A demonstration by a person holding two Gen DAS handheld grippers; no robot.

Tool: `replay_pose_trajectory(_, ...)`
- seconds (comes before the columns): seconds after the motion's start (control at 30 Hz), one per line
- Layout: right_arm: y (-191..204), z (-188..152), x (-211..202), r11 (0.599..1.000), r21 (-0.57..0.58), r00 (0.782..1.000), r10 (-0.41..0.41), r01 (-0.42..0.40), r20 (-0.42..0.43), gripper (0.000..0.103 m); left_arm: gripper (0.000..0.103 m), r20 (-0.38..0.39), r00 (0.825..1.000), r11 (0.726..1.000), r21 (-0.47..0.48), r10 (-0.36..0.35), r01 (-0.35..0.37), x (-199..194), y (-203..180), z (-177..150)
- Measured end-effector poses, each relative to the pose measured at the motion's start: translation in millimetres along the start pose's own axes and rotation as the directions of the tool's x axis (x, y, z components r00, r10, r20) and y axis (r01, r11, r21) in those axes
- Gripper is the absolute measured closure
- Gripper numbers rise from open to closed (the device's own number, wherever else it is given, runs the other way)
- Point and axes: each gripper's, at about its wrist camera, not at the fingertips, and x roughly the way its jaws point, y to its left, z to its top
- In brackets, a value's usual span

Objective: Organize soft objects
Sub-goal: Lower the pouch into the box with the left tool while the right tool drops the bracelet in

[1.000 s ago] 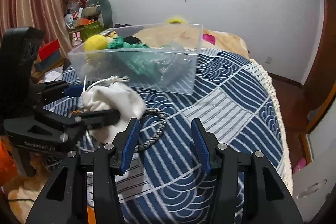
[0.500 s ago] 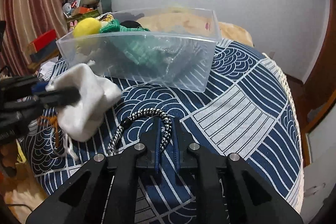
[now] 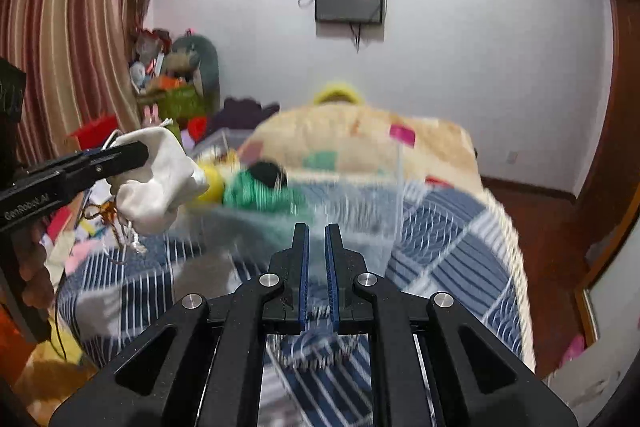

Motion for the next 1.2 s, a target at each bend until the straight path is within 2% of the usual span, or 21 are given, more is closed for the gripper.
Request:
replay_pose_trajectory(0.13, -9, 7, 9, 0.999, 0.031, 0.999, 0.028, -0.027, -0.022, 0.095, 0.084, 0.038, 0.998, 0.999, -0.013, 0.053, -0.053, 11, 5, 14)
replay_pose_trajectory(0.2, -12, -1, 17, 0.999, 0.035, 0.997, 0.019, -0.017, -0.068, 0.085, 0.084, 0.035, 0.997, 0.997, -0.026, 0.07, -0.069, 20, 12, 17)
replay_pose_trajectory(0.23, -11, -6, 19, 0.999, 0.032, 0.996, 0.013, -0.01, -0.084, 0.074, 0.084, 0.028, 0.997, 0.997, -0.037, 0.072, -0.071, 26, 14, 17)
replay_pose_trajectory(0.27, -12, -14, 23, 1.0, 0.026, 0.995, -0.001, 0.004, -0.105, 0.068, 0.084, 0.019, 0.997, 0.996, -0.048, 0.071, -0.07, 32, 17, 19)
replay_pose_trajectory(0.47, -14, -50, 49, 0.999, -0.033, 0.967, -0.023, 0.015, -0.254, 0.07, 0.084, -0.055, 0.998, 0.996, -0.08, 0.041, -0.046, 68, 23, 14)
replay_pose_trajectory(0.5, -15, -54, 54, 0.999, -0.041, 0.963, -0.027, 0.016, -0.269, 0.072, 0.084, -0.073, 0.996, 0.996, -0.073, 0.045, -0.051, 76, 22, 12)
replay_pose_trajectory(0.53, -15, -59, 58, 0.999, -0.047, 0.958, -0.03, 0.017, -0.284, 0.08, 0.084, -0.094, 0.994, 0.996, -0.062, 0.053, -0.059, 84, 21, 10)
replay_pose_trajectory(0.57, -14, -62, 62, 0.998, -0.055, 0.953, -0.035, 0.019, -0.302, 0.084, 0.084, -0.11, 0.992, 0.997, -0.049, 0.06, -0.066, 90, 19, 8)
replay_pose_trajectory(0.6, -14, -63, 62, 0.998, -0.055, 0.956, -0.03, 0.015, -0.293, 0.086, 0.084, -0.129, 0.989, 0.996, -0.03, 0.079, -0.083, 97, 17, 5)
replay_pose_trajectory(0.63, -14, -63, 61, 0.999, -0.052, 0.958, -0.029, 0.015, -0.285, 0.095, 0.084, -0.149, 0.984, 0.995, -0.013, 0.096, -0.099, 104, 16, 1)
replay_pose_trajectory(0.73, -9, -59, 54, 0.998, -0.054, 0.964, -0.037, 0.023, -0.265, 0.095, 0.084, -0.196, 0.974, 0.994, 0.019, 0.112, -0.11, 117, 12, -9)
replay_pose_trajectory(0.87, -3, -47, 39, 0.998, -0.062, 0.979, -0.025, 0.013, -0.203, 0.096, 0.081, -0.187, 0.974, 0.991, 0.065, 0.124, -0.114, 117, 5, -14)
replay_pose_trajectory(1.03, 3, -17, 20, 0.998, -0.063, 0.994, -0.004, -0.003, -0.106, 0.096, 0.078, -0.22, 0.969, 0.992, 0.07, 0.117, -0.104, 118, 4, -20)
replay_pose_trajectory(1.1, 2, -3, 17, 0.998, -0.063, 0.997, -0.014, 0.009, -0.072, 0.096, 0.071, -0.237, 0.966, 0.994, 0.06, 0.107, -0.095, 115, 5, -20)
replay_pose_trajectory(1.17, 1, 10, 21, 0.998, -0.053, 0.998, -0.022, 0.019, -0.055, 0.096, 0.047, -0.255, 0.963, 0.996, 0.012, 0.089, -0.089, 111, 10, -18)
replay_pose_trajectory(1.2, 2, 16, 26, 0.999, -0.047, 0.998, -0.021, 0.019, -0.054, 0.095, 0.041, -0.256, 0.963, 0.996, -0.008, 0.085, -0.09, 109, 13, -17)
